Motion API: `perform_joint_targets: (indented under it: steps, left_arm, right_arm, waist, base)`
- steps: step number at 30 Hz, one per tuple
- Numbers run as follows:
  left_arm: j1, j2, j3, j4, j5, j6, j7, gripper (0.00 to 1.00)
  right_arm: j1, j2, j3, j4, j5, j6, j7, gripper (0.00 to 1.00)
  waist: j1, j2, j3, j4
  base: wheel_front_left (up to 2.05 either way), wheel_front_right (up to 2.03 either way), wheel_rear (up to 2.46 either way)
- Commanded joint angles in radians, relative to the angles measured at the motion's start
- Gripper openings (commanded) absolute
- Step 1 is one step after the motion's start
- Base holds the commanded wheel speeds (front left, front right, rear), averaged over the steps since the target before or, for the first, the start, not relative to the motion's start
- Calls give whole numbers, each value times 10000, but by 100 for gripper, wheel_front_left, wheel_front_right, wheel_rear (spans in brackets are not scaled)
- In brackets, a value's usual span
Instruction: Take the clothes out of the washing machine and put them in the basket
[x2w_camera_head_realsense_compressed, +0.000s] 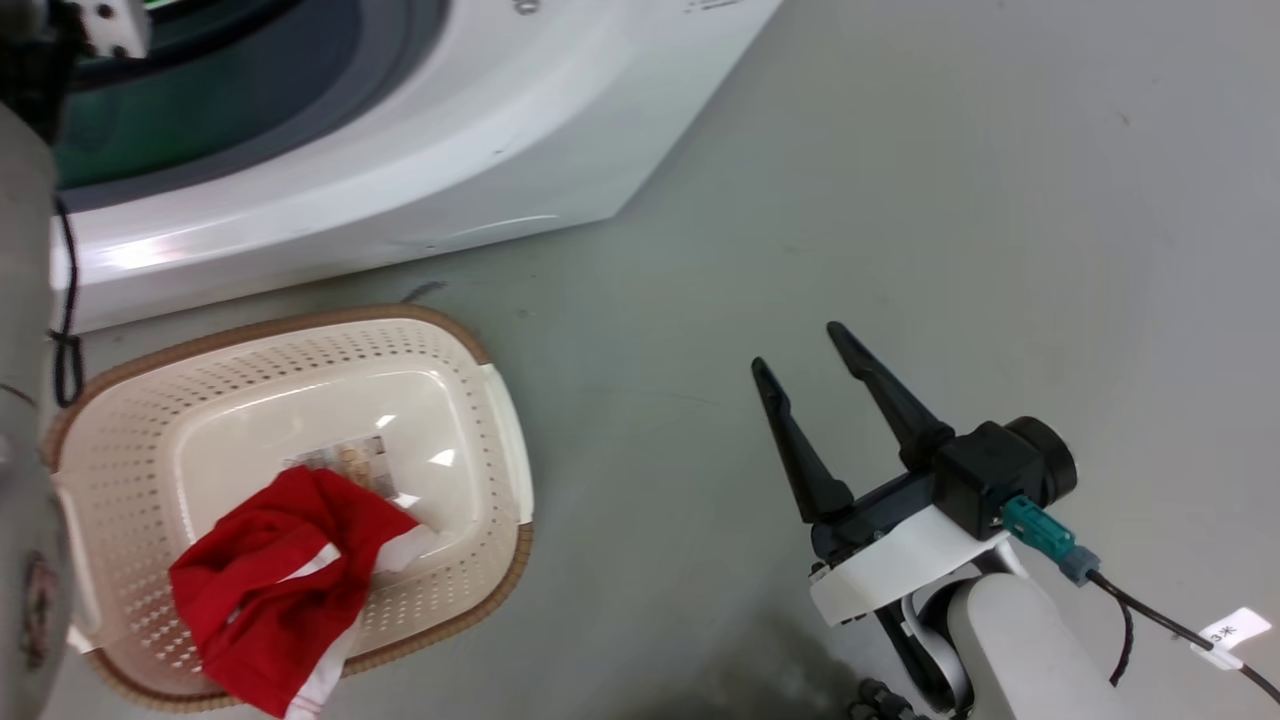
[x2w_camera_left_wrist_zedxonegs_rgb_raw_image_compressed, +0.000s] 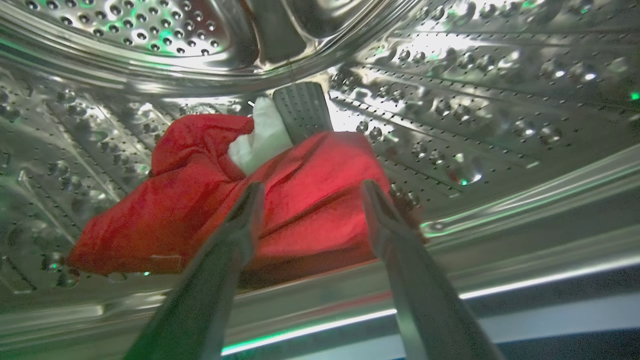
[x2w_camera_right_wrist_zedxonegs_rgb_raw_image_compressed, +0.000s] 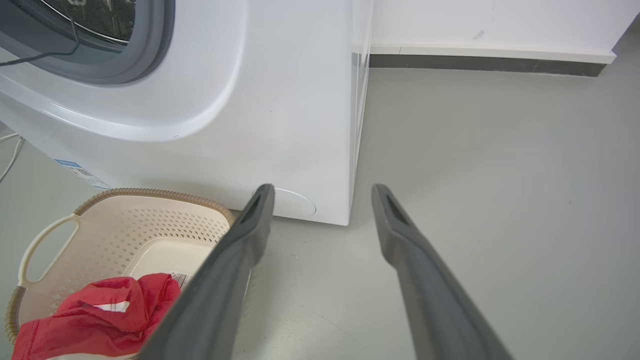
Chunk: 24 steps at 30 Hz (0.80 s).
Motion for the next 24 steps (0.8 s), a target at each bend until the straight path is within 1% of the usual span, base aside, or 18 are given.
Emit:
perform_joint_targets:
  steps: [1, 7, 14, 18, 24]
  left_arm:
    - [-150, 93, -8, 68, -60, -13, 126, 100]
    - [-673, 584, -158, 421, -349, -20, 1374, 100]
    - [-965, 1053, -115, 589, -687, -23, 2434, 100]
    - [-1094, 1163, -99, 617, -823, -23, 2846, 100]
    - [-944, 1114, -182, 658, -1090, -24, 3465, 100]
  right_arm:
    - [58, 17, 54, -6, 60, -5, -42, 100]
    - [194, 17, 368, -150, 265, -5, -45, 100]
    - [488, 15, 718, -306, 398, -5, -44, 100]
    - [612, 15, 879, -416, 490, -5, -45, 100]
    - [783, 17, 1080, -521, 567, -5, -46, 100]
  waist:
    - [-1, 0, 164, -208]
    - [-1, 0, 376, -651]
    - [-1, 0, 613, -940]
    - [-1, 0, 769, -1040]
    - [-1, 0, 883, -1155]
  base:
    - [0, 0, 0]
    - [0, 0, 0]
    - [0, 0, 0]
    - [0, 0, 0]
    - [0, 0, 0]
